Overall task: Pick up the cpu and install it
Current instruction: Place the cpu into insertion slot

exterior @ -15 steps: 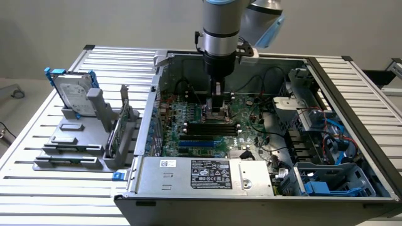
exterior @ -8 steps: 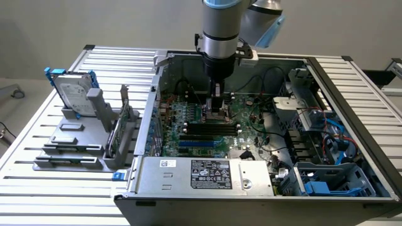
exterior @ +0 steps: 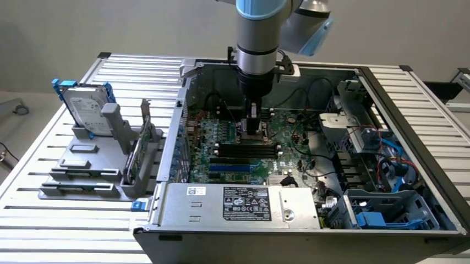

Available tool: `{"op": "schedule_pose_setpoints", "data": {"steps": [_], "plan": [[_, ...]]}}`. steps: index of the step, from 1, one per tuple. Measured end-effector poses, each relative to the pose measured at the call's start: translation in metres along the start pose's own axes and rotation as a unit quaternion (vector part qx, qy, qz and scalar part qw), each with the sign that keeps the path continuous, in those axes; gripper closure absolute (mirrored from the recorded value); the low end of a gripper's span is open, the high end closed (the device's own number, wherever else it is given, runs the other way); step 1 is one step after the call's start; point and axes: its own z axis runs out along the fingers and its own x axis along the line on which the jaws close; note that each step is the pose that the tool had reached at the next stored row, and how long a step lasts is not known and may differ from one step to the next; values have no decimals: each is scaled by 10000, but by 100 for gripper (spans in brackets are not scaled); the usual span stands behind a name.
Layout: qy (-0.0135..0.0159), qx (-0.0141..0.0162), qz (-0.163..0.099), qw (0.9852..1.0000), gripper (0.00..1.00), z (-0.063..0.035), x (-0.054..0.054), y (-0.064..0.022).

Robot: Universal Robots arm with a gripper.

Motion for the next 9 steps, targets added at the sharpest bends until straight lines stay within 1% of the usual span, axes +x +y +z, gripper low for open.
{"op": "schedule_pose_setpoints", "data": {"steps": [4,9], "plan": [[0,0,-1,10000,45,60,-3,1],[0,0,0,10000,45,63,-2,2]]}}
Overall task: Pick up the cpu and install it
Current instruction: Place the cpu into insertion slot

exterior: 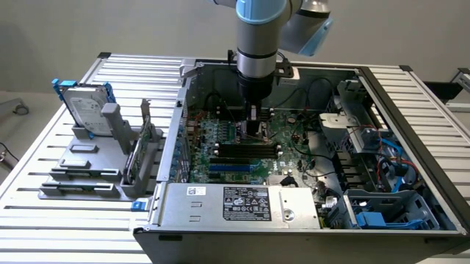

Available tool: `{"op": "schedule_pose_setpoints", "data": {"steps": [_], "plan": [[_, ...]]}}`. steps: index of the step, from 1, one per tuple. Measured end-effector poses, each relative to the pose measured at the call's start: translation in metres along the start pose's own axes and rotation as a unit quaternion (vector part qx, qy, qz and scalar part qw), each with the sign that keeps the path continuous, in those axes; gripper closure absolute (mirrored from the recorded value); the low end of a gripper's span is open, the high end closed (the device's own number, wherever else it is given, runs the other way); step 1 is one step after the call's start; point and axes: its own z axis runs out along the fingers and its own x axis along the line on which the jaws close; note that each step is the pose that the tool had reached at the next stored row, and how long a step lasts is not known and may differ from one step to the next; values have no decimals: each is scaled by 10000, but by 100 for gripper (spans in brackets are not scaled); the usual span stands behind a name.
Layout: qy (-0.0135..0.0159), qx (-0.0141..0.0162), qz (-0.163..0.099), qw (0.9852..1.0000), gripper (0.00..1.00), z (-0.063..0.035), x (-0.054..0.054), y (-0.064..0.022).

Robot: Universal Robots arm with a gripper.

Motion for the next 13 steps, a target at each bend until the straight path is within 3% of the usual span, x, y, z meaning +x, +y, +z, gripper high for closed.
{"op": "schedule_pose_setpoints", "data": {"steps": [13], "plan": [[2,1,-27,10000,45,75,-3,3]]}}
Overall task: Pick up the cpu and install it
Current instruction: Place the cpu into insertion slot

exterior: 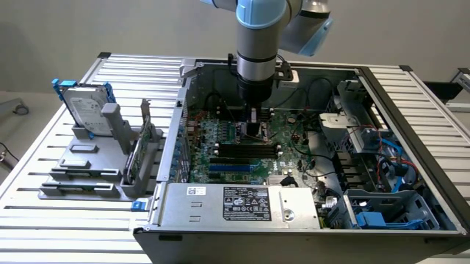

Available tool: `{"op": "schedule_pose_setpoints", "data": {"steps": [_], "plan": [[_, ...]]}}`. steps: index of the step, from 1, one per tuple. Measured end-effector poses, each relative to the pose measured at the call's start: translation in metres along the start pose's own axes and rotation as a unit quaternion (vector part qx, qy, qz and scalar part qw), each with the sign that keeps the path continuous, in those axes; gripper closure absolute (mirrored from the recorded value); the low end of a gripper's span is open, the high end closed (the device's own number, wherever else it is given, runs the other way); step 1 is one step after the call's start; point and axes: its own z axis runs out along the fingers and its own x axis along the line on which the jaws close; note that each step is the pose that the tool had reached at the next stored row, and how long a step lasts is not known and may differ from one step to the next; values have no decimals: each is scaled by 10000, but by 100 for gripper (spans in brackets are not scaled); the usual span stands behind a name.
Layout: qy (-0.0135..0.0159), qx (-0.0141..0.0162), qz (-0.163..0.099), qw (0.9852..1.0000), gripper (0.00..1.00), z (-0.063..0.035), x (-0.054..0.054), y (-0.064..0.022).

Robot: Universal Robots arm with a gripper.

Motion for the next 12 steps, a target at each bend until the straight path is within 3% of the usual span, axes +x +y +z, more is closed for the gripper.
{"op": "schedule_pose_setpoints", "data": {"steps": [12], "plan": [[8,-3,-155,9999,45,2,0,8]]}}
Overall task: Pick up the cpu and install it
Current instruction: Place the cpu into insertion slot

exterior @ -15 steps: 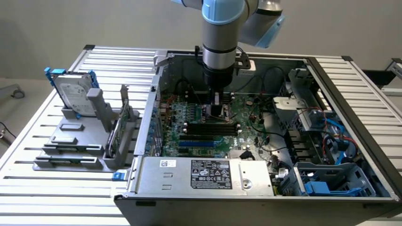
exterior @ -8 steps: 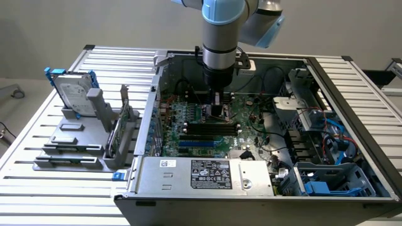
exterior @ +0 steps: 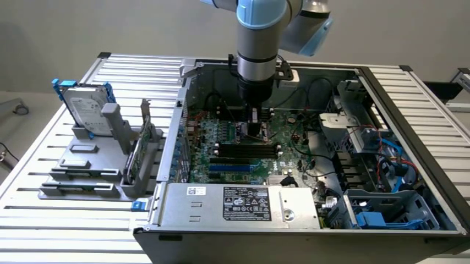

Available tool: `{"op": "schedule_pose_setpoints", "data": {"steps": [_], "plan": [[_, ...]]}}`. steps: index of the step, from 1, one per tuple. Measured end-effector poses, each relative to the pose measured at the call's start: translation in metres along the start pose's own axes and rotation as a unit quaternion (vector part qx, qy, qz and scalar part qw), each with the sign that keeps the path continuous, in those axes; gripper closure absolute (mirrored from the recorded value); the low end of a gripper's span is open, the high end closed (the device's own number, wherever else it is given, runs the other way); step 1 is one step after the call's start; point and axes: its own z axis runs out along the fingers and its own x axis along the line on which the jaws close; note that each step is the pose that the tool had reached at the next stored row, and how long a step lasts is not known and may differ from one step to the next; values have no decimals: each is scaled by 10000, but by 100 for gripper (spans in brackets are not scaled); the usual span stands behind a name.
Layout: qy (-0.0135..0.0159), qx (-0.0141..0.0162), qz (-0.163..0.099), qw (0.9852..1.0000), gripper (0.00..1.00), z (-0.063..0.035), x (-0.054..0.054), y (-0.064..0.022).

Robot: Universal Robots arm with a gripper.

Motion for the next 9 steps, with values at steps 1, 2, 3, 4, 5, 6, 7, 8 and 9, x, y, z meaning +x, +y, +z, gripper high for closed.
{"op": "schedule_pose_setpoints", "data": {"steps": [1,2,3,4,5,6,7,8,9], "plan": [[1,0,-4,10000,45,1,0,1],[1,0,-5,10000,45,1,-1,1],[1,0,-11,10000,45,12,-18,2],[-2,-1,-12,10000,45,26,-23,2],[-3,-2,-13,10000,45,27,-23,2],[-4,-3,-14,10000,45,27,-23,2],[-6,-6,-13,10000,45,27,-23,2],[-8,-9,-14,10000,45,28,-23,2],[-11,-12,-14,10000,45,28,-23,2]]}}
